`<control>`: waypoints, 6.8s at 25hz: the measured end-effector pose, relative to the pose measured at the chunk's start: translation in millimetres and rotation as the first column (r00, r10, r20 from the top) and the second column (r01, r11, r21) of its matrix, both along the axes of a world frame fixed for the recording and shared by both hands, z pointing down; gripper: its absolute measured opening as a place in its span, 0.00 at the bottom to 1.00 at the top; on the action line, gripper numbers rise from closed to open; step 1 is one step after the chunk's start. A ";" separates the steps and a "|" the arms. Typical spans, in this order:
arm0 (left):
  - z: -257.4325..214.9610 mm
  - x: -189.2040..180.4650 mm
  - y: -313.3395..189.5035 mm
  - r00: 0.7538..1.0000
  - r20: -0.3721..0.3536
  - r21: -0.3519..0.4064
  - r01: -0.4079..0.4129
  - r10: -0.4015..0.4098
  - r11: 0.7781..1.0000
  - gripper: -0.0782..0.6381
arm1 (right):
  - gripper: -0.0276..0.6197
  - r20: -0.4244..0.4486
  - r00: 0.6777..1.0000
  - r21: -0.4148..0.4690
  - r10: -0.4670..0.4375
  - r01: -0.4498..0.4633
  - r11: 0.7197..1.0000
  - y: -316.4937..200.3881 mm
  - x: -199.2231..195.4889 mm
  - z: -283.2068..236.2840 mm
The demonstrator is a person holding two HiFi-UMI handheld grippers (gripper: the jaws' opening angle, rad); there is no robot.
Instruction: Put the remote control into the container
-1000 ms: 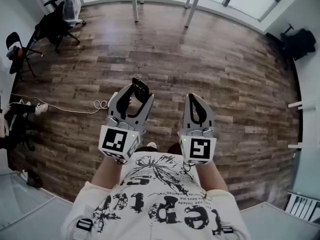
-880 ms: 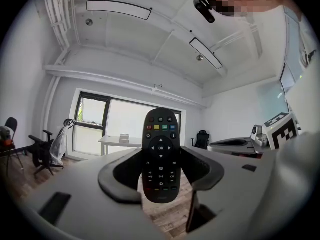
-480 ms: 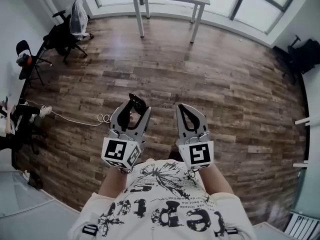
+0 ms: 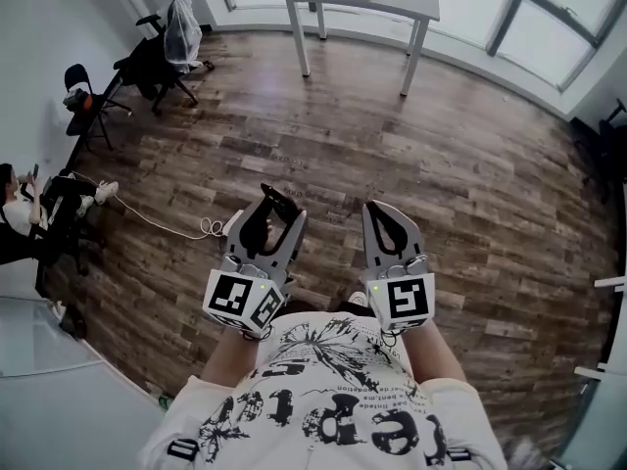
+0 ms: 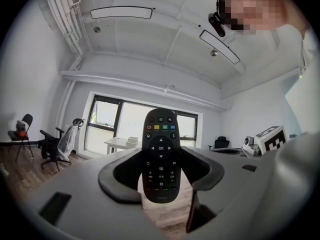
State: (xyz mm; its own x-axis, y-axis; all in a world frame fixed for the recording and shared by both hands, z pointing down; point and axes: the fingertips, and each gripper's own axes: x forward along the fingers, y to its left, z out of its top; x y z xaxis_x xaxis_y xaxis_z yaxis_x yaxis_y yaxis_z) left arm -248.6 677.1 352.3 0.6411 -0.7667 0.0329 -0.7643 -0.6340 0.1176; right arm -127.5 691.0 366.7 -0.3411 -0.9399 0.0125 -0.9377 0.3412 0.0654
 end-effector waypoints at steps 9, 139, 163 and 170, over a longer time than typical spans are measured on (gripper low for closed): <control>-7.3 71.0 -30.5 0.999 0.030 -0.004 -0.033 0.033 0.999 0.46 | 0.05 0.012 0.998 -0.020 0.055 -0.055 0.998 -29.7 74.4 0.8; -1.8 358.5 -1118.0 0.996 0.072 -0.059 0.059 -0.055 0.996 0.46 | 0.05 0.053 0.999 -0.195 0.008 0.002 0.981 -1134.2 385.2 10.9; 162.4 429.7 -1279.7 0.945 0.220 -0.460 -0.120 0.243 0.880 0.46 | 0.05 -0.001 0.971 -0.400 0.237 -0.217 0.890 -1255.4 438.5 95.4; 224.7 452.3 -1303.5 0.912 0.246 -0.574 -0.135 0.328 0.807 0.46 | 0.05 -0.007 0.966 -0.442 0.258 -0.235 0.866 -1284.0 442.6 125.2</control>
